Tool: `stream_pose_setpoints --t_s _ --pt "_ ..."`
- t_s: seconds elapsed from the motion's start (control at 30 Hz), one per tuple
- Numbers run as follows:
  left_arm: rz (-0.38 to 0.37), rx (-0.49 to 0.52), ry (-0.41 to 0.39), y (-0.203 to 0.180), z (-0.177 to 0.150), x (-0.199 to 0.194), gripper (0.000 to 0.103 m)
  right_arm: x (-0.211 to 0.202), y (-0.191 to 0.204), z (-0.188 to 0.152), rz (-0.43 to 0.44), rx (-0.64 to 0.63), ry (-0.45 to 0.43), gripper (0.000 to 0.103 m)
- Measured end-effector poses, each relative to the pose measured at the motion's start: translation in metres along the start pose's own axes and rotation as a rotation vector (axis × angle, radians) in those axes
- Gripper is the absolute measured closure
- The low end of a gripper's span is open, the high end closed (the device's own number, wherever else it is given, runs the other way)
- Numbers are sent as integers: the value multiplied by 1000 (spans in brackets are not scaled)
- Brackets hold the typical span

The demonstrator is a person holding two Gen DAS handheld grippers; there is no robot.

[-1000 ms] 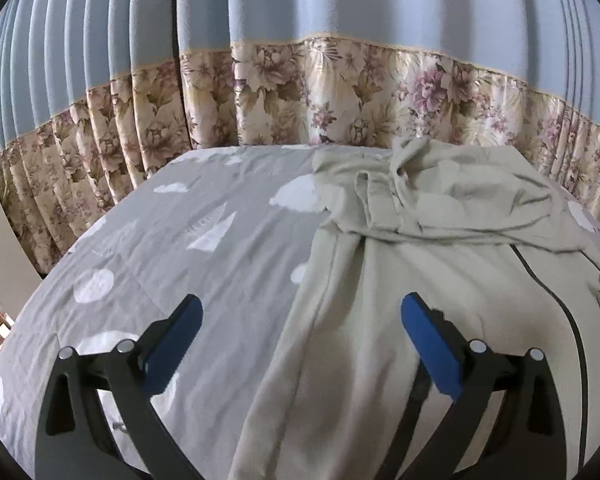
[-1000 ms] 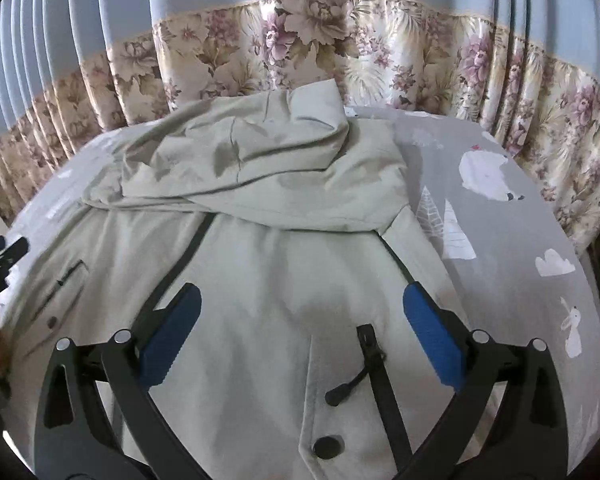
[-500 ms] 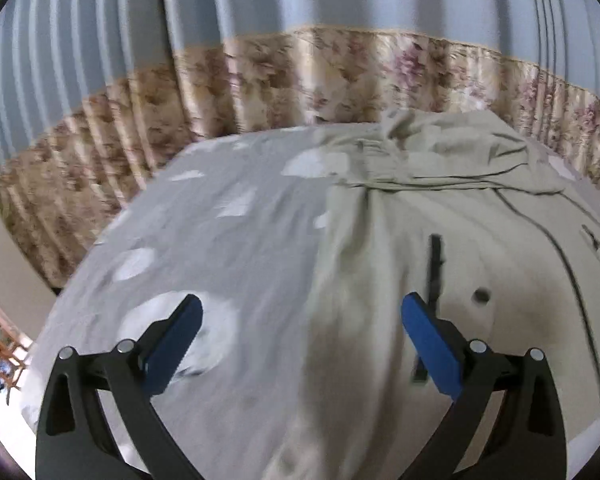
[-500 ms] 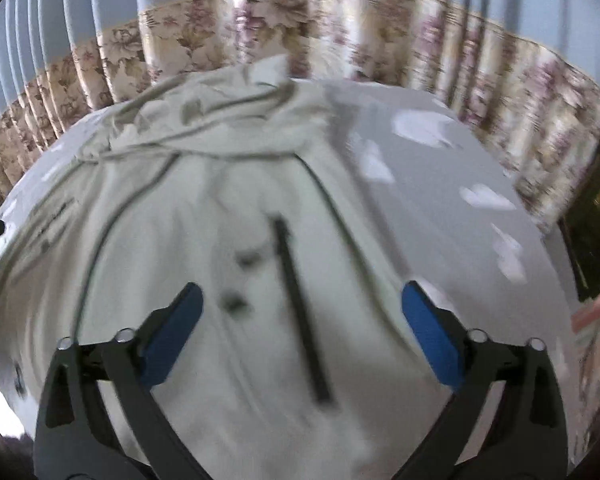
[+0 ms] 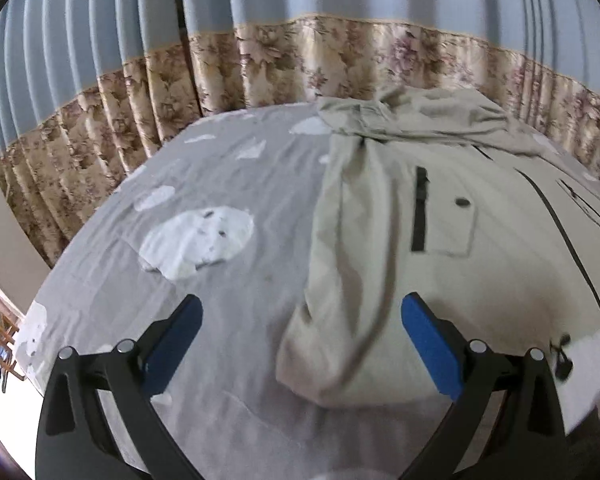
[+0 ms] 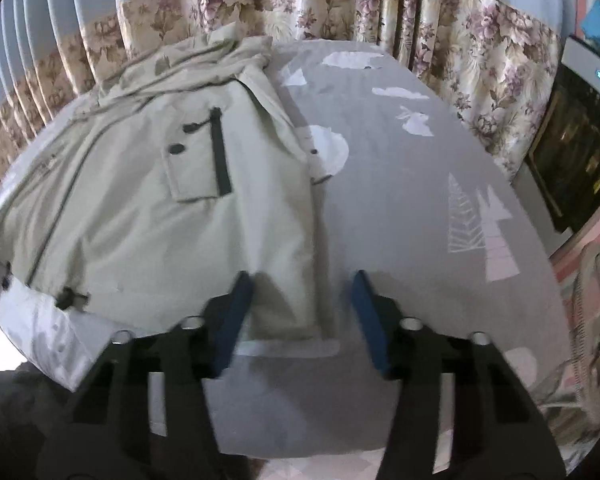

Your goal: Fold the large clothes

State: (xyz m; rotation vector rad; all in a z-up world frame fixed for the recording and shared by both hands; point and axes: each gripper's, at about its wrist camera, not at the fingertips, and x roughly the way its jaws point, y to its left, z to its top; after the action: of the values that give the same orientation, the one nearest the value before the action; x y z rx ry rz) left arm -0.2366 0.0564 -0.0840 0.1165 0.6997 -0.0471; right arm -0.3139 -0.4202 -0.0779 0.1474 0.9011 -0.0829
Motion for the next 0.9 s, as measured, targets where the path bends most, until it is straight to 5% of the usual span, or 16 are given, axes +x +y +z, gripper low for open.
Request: stream_pose_setpoints --t_s 0.1,0.17,0.57,0.6,0.77,0.9 --pt "-20 3 13 -1 -5 -3 3 0 14 4 -48 -29 -20 74" --pt "-44 -2 19 -2 -5 -4 3 -6 17 7 -16 -29 -49 92" --pt "-153 54 87 -22 -10 15 10 -7 14 5 12 -36 -32 94" --pt "-166 60 83 -21 -10 15 14 -7 13 5 21 -29 -31 94" --pt "-219 185 64 -36 -5 6 76 -10 13 9 54 -12 -54 95" --pt "-213 230 64 -49 3 3 89 -20 15 19 98 -4 -109 96"
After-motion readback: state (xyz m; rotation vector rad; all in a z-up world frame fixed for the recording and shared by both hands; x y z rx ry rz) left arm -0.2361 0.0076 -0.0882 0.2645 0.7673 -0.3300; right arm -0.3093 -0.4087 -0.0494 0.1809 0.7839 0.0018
